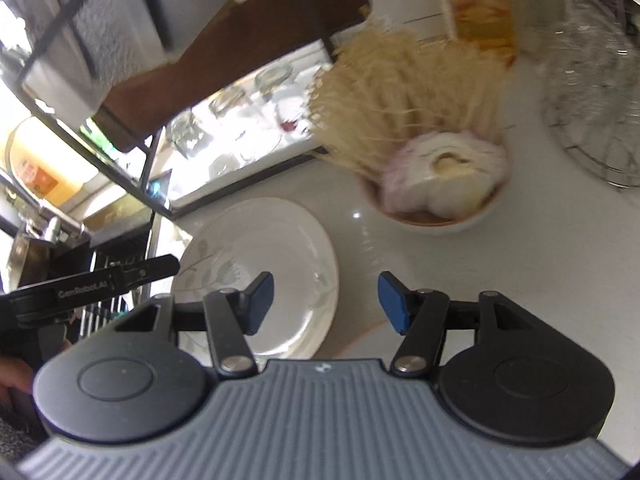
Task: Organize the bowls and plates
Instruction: 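Close both grippers on the rim of the second white plate, then lift the second white plate and carry it over the plate stack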
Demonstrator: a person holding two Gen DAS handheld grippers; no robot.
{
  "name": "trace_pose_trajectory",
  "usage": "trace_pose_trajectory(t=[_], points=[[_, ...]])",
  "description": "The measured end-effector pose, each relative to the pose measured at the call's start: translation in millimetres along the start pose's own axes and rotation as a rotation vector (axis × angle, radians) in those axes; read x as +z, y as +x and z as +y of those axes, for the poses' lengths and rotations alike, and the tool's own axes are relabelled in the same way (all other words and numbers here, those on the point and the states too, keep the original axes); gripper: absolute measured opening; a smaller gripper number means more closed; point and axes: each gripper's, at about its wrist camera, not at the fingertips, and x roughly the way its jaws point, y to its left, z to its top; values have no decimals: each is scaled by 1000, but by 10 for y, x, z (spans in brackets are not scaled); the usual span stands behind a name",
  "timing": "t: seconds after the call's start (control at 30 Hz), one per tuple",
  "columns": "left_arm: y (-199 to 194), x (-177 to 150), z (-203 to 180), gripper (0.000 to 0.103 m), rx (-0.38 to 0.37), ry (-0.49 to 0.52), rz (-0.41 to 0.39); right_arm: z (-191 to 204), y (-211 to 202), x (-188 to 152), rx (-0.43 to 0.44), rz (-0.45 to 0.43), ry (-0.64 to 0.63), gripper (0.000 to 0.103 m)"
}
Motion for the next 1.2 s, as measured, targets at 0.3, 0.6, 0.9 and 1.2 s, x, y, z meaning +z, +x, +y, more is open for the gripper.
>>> trace_pose_trajectory(t=[0.3, 0.6, 0.9, 1.2], points=[[309, -13, 233, 45, -15, -22, 26, 107, 446, 49, -48, 62, -17, 36], [468, -22, 392, 31, -62, -77, 50, 83, 539, 42, -73, 79, -21, 30], [586, 21, 385, 21, -96, -86, 58, 58, 591, -3, -69, 97, 4, 26], [602, 36, 401, 20, -112, -98, 73, 64, 571, -16, -68, 80, -1, 26]])
